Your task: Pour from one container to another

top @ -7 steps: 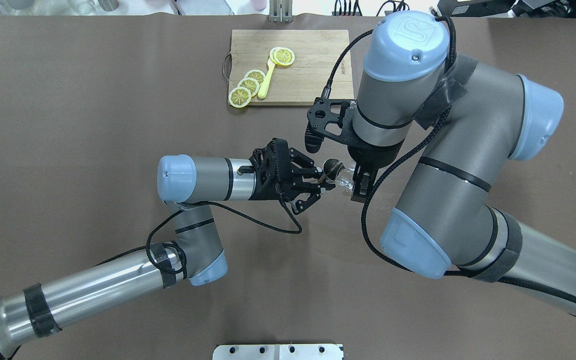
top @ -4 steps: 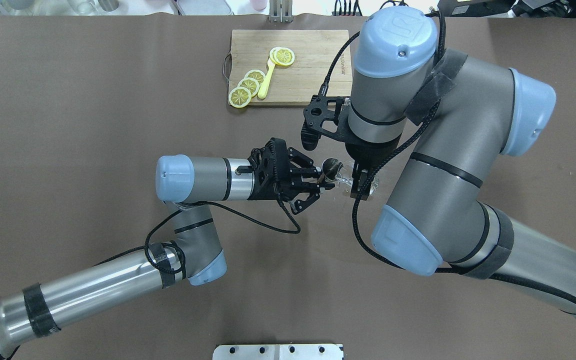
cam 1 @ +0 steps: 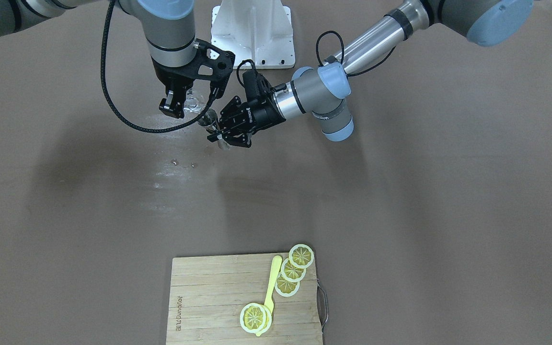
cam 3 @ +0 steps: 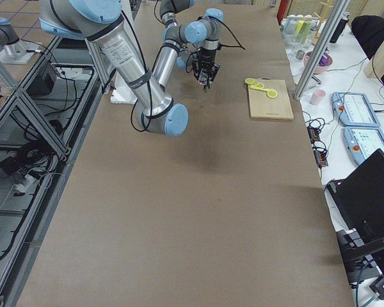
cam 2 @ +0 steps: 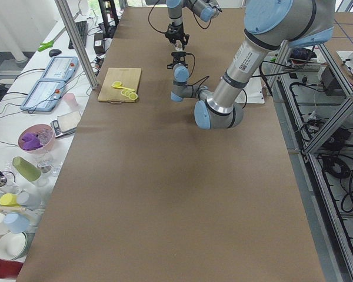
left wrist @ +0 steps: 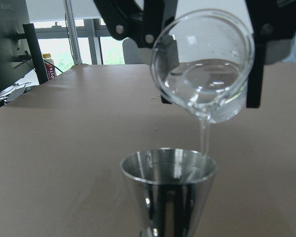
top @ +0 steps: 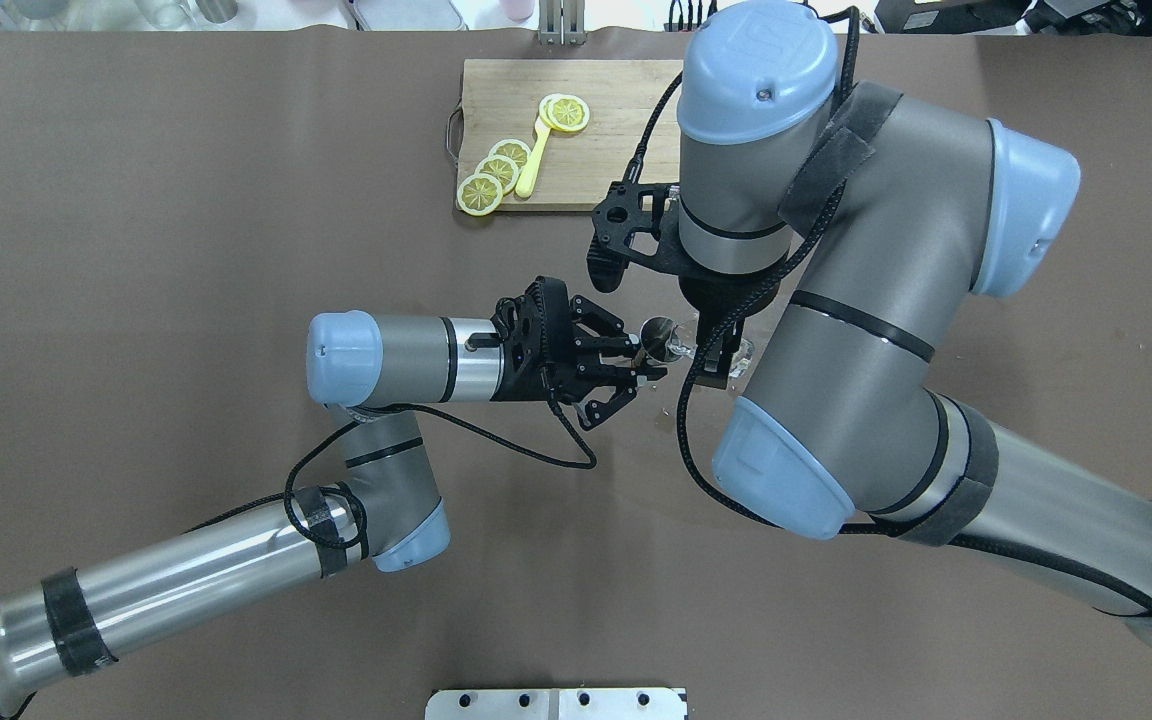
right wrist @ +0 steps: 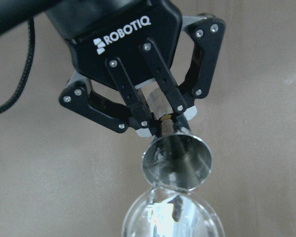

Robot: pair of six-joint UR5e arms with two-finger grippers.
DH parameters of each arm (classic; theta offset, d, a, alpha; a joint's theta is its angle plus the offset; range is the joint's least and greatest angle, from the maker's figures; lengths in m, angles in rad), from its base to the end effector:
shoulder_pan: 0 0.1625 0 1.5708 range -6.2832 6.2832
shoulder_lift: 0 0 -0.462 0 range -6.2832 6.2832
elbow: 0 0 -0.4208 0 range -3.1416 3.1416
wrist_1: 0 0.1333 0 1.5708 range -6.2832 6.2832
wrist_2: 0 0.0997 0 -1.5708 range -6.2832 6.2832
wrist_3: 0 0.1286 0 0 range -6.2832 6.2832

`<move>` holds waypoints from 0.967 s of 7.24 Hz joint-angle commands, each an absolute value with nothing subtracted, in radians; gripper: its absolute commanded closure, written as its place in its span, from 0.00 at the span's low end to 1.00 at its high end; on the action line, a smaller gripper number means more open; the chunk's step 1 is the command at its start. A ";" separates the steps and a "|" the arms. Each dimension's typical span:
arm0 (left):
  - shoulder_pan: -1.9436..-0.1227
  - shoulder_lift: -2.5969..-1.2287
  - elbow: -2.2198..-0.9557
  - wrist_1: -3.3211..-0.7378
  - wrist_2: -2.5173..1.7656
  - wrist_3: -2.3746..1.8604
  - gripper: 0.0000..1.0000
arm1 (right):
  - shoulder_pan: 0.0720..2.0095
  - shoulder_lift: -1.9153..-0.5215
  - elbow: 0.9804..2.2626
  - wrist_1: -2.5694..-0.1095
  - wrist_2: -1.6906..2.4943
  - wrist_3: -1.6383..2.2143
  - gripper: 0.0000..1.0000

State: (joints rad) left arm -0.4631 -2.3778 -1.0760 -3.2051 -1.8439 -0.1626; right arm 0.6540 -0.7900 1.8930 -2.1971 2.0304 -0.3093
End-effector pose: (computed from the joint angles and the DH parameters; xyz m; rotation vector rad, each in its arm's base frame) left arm 0.6831 -0.4513 0.2146 1.5212 1.3569 0.8770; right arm -0.4746 -0.4598 0.1718 0.3356 -0.6135 -1.2893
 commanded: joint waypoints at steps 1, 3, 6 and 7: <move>-0.462 -2.378 -1.077 -3.209 -1.844 -0.163 1.00 | 0.655 -0.769 1.865 -2.198 2.016 -0.336 1.00; -0.462 -2.378 -1.077 -3.209 -1.844 -0.163 1.00 | 0.655 -0.759 1.865 -2.224 2.014 -0.337 1.00; -0.462 -2.378 -1.078 -3.209 -1.844 -0.163 1.00 | 0.655 -0.747 1.864 -2.259 2.011 -0.350 1.00; -0.462 -2.378 -1.078 -3.209 -1.844 -0.163 1.00 | 0.657 -0.747 1.867 -2.260 2.008 -0.350 1.00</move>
